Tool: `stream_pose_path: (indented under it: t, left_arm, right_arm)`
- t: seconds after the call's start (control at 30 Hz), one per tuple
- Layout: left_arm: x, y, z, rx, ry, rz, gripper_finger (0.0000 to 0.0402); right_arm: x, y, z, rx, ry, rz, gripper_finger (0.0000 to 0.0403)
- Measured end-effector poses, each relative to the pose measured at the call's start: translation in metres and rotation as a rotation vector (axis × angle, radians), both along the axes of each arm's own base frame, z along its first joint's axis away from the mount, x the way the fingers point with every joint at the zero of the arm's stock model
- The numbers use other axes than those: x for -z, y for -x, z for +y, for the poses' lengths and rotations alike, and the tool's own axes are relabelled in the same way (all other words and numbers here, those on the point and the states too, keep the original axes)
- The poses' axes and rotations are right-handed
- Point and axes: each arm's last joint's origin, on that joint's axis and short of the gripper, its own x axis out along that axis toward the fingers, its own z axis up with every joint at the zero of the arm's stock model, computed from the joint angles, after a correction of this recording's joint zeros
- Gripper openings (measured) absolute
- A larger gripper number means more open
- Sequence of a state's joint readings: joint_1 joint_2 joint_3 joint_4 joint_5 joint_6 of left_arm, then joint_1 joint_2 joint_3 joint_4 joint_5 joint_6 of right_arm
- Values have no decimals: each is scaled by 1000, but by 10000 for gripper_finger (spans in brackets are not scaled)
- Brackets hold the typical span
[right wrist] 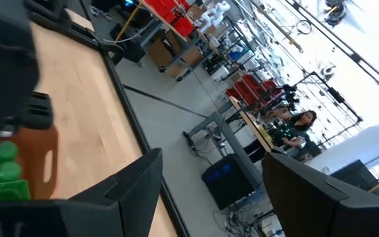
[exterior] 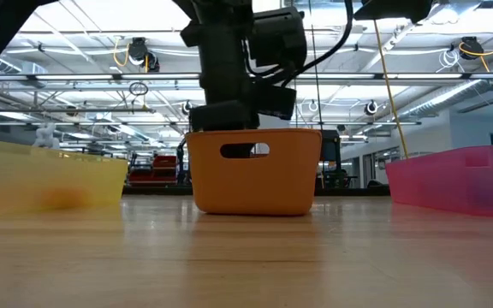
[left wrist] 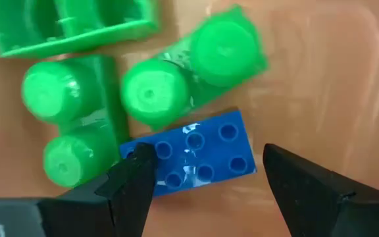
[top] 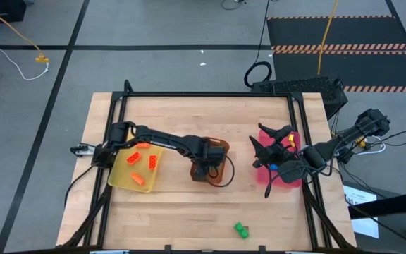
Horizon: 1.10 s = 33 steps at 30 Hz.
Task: Sort & place blocks by color
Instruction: Put he blue game piece into the pink bin
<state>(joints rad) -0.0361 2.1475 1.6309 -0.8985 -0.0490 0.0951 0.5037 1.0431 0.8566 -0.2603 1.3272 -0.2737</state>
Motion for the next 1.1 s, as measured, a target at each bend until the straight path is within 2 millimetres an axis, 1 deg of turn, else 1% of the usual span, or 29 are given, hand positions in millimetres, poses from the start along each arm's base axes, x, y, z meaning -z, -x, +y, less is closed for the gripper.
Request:
stream_pose_path:
  t: [0.1,0.17,0.3,0.47,0.6,0.73,1.0,1.1]
  left_arm:
    - [-7,-5,3,-75,12,-23,276]
    - [-13,-8,3,-64,12,-40,276]
    - [-19,-11,-3,149,-58,-59,276]
    - [-18,-6,-12,447,-268,26,276]
    - [-16,-4,-14,595,-312,67,276]
    - [-16,-5,-14,652,-317,65,276]
    - [-16,-5,-9,682,-268,57,276]
    - [-11,-2,-8,707,-252,65,276]
  right_arm:
    - [1,-1,1,-34,-18,9,247]
    - [1,-1,1,-45,-24,12,247]
    - [1,-1,1,-46,-24,12,247]
    - [1,-1,1,-45,-22,15,247]
    - [1,-1,1,-45,-19,18,247]
    - [1,-1,1,-44,-18,20,247]
    - [1,-1,1,-44,-17,21,247]
    - [1,-1,1,-44,-17,20,247]
